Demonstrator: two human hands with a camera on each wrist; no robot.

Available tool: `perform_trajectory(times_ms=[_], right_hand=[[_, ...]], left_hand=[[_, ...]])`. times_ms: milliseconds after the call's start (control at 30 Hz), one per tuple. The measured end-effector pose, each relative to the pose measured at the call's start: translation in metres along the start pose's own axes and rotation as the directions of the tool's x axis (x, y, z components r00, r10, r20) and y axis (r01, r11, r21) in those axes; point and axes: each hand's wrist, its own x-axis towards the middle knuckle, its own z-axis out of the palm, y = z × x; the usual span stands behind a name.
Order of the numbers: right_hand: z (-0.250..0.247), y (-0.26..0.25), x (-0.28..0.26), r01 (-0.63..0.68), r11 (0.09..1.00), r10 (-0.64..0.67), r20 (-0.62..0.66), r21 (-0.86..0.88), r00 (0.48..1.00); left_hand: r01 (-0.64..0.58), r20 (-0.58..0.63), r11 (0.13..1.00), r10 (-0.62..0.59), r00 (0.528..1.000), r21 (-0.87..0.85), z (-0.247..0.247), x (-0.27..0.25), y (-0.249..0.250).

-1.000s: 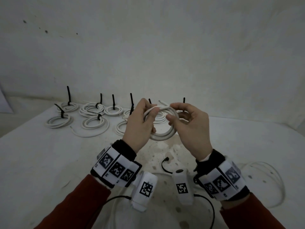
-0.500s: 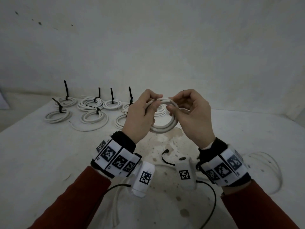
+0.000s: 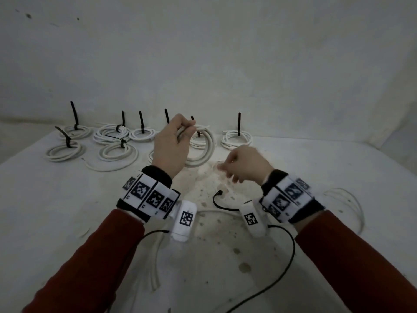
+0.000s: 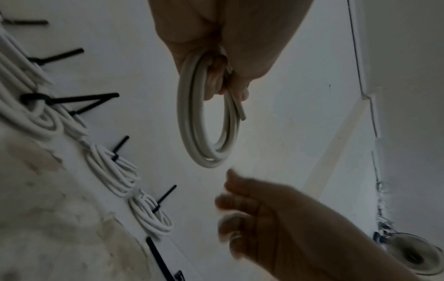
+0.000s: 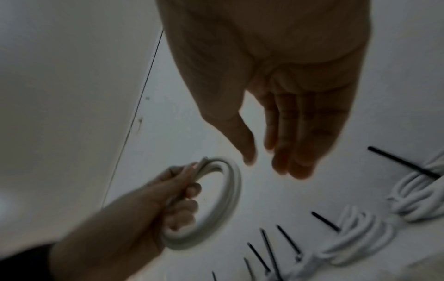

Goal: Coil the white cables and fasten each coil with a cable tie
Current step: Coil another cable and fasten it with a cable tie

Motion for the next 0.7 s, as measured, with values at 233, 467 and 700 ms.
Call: perform_trajectory(times_ms=[233,467,700], right_hand=[[0.03,-0.011,0.02,-0.068,0.941,0.185,0.337,-0.331,0.923],[-0.002,-0.016,0.008,-0.01,1.0,0.015,0.212,-0.023,0.977],[-0.064,-0.049,-0.049,0.285,0.73,-0.279,-0.11,0.621,0.954]], left_hand=[[0.076,0.011,0.996,-0.076,0.997,-0.054,-0.004,0.002,-0.002],[0.051,-0.044,0.998,-0.053,0.998,-0.03,-0.014,0.006,-0.002],[0.064,-0.089,0.997,-0.068,0.994,-0.041,-0.021,0.01,-0.007]])
